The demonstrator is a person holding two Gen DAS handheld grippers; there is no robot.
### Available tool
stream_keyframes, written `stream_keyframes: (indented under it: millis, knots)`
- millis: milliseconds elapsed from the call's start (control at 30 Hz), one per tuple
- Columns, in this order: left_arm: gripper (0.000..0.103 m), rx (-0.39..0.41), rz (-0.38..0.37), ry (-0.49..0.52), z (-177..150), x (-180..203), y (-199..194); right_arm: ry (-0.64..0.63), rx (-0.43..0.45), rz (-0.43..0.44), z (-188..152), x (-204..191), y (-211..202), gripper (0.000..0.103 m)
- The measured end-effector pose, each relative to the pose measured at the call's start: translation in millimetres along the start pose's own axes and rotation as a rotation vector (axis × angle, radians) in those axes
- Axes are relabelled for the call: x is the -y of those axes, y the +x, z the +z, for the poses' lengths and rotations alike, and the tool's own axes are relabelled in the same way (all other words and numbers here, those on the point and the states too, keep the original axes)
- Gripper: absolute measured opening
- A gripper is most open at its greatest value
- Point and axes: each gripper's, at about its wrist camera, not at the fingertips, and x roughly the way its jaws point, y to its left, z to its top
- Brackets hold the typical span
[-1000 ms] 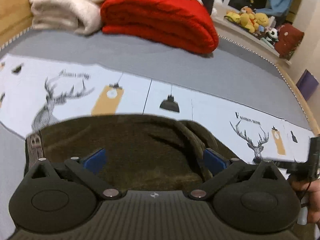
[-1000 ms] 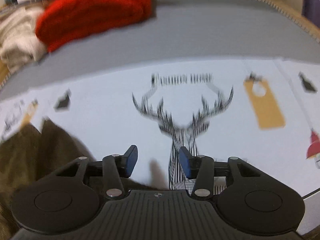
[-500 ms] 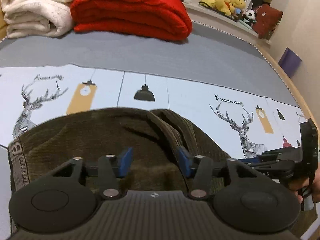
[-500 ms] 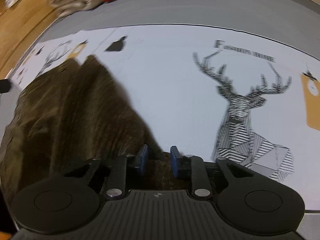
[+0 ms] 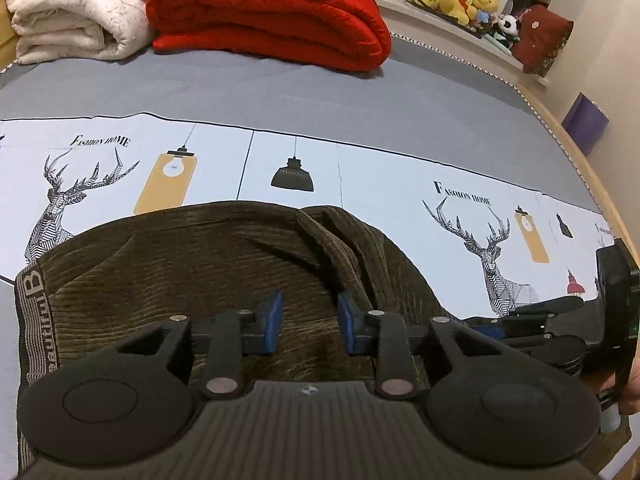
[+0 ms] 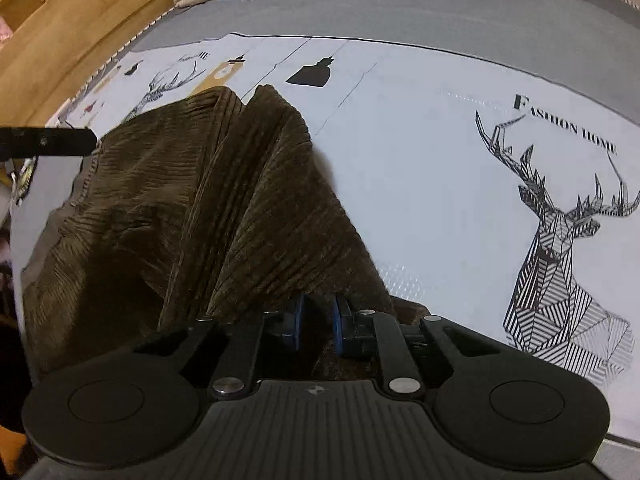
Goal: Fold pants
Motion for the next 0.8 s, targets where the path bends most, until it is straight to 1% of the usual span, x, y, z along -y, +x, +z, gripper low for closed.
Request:
stream_keyframes:
  millis: [67,167,200,233,267,300,400,433,467,500,533,567,600,667,700,800]
  knots:
    - [0.034,-0.008,-0.002,0.000,0,0,2,0.000,0.021,-0.019,0,1,0,0.017]
    - [0.035,-0.014,-0.003,0.011,-1,3,4,0.027,0.054,-0.057,3,5,6,0.024]
    - [0.035,-0.016,-0.002,0.016,-2,4,4,0.019,0.070,-0.090,4,5,6,0.039]
    - [0.035,-0.018,-0.002,0.020,-2,5,5,0.013,0.085,-0.137,5,5,5,0.058]
    - [0.036,-0.021,-0.001,0.022,-3,6,6,0.017,0.100,-0.184,7,6,6,0.063]
    - [0.036,-0.022,0.000,0.022,-3,6,7,0.033,0.110,-0.207,8,8,7,0.066]
    - [0.038,-0.020,0.000,0.025,-2,6,7,0.090,0.075,-0.154,7,17,14,0.065]
    - [0.038,-0.020,0.001,0.024,-2,5,7,0.091,0.064,-0.149,6,17,18,0.064]
    - [0.039,-0.021,0.002,0.023,-2,4,8,0.083,0.064,-0.153,6,16,19,0.063]
    - [0.039,-0.023,0.003,0.021,-2,3,8,0.075,0.064,-0.149,7,15,19,0.053]
    - [0.039,-0.025,0.004,0.019,-1,2,9,0.070,0.067,-0.128,8,15,18,0.029]
    - [0.039,-0.027,0.004,0.018,-1,2,9,0.067,0.070,-0.092,8,14,16,0.021]
    - [0.039,-0.028,0.004,0.017,-1,1,9,0.052,0.072,-0.092,10,11,15,0.011]
    - [0.039,-0.027,0.004,0.017,-1,1,8,-0.002,0.064,-0.119,14,1,11,0.006]
    - [0.039,-0.026,0.005,0.015,-1,1,8,0.001,0.074,-0.107,16,0,6,0.002]
    - [0.039,-0.020,0.003,0.001,1,-1,6,0.024,0.154,-0.096,23,2,-17,0.000]
